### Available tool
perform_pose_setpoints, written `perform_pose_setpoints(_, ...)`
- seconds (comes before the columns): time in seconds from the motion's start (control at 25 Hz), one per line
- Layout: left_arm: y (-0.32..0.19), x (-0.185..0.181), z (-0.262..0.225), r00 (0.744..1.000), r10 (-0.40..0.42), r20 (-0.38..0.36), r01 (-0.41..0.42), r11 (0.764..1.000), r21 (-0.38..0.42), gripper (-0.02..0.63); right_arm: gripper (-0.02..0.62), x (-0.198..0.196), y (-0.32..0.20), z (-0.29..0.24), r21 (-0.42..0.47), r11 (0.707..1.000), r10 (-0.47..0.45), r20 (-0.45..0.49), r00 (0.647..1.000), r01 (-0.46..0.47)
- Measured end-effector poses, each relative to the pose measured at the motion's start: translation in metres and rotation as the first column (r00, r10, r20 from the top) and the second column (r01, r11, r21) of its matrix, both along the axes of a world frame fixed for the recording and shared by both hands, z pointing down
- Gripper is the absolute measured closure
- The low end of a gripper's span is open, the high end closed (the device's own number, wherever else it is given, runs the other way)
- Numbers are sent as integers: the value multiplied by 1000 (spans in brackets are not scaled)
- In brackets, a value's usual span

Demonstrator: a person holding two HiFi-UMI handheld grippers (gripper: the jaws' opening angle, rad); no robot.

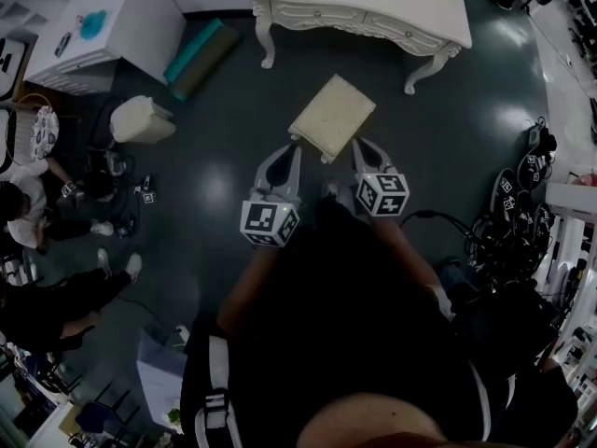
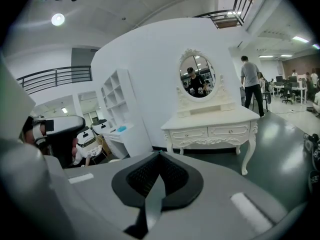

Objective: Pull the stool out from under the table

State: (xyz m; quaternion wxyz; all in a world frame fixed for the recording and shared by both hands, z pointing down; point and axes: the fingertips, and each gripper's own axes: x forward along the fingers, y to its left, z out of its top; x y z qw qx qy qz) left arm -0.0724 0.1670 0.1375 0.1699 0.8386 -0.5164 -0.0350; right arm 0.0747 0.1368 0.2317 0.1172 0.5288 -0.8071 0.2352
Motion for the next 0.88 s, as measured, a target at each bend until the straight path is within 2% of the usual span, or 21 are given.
perform_pose_setpoints(0.88,-4,8,1,1000,19,2,-19,1000,4,597,598,-6,-8,-17,53,998,-21,2,1000,21)
